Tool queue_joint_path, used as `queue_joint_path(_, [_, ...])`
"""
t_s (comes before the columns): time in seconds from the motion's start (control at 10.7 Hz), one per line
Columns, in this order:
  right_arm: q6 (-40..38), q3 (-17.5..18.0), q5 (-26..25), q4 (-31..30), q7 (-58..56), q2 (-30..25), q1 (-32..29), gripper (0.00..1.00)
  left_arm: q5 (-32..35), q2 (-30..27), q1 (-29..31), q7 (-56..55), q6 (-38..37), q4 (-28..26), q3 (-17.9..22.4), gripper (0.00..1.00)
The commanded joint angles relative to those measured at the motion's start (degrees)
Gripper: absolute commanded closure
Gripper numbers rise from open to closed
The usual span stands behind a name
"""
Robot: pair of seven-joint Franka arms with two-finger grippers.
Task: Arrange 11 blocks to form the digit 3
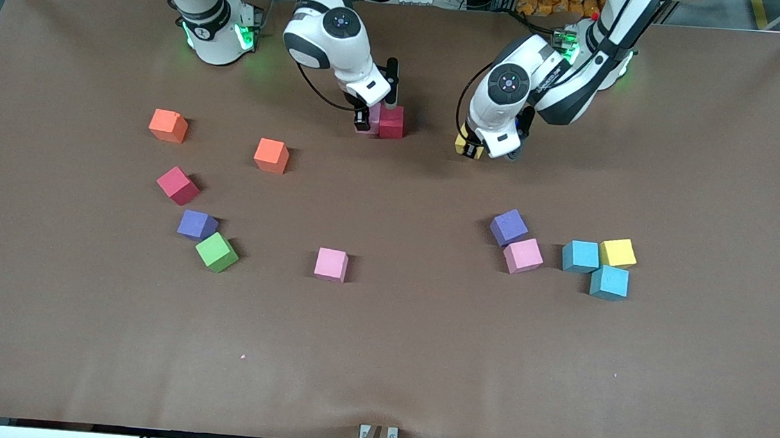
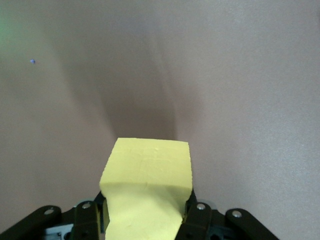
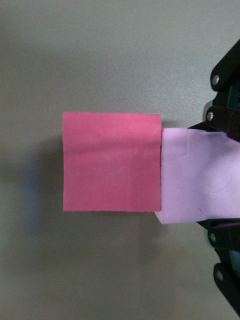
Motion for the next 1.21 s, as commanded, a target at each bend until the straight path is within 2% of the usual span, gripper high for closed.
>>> queue_joint_path(0.0, [0.7, 0.9, -0.5, -0.7, 1.1, -0.1, -0.9, 0.28, -1.4, -1.8, 0.8, -2.3, 0.7, -1.5, -2.1, 0.69])
queue_joint_path(0.09, [0.6, 0.8, -0.5, -0.7, 0.9, -0.2, -1.0, 0.0, -1.4, -1.7, 0.9, -3.8, 1.1, -1.5, -2.5, 0.69])
queue_joint_path(0.65, [0.3, 1.1, -0.5, -0.7, 0.7, -1.4, -2.1, 0.0, -1.5, 0.5, -1.4, -14.4, 8.7, -1.2, -3.8, 0.72])
queue_joint_path(1.12, [-6.7, 1.7, -0.5, -0.7, 0.5, -4.2, -2.2, 0.0, -1.5, 1.8, -2.4, -17.4, 11.4, -1.4, -3.8, 0.75])
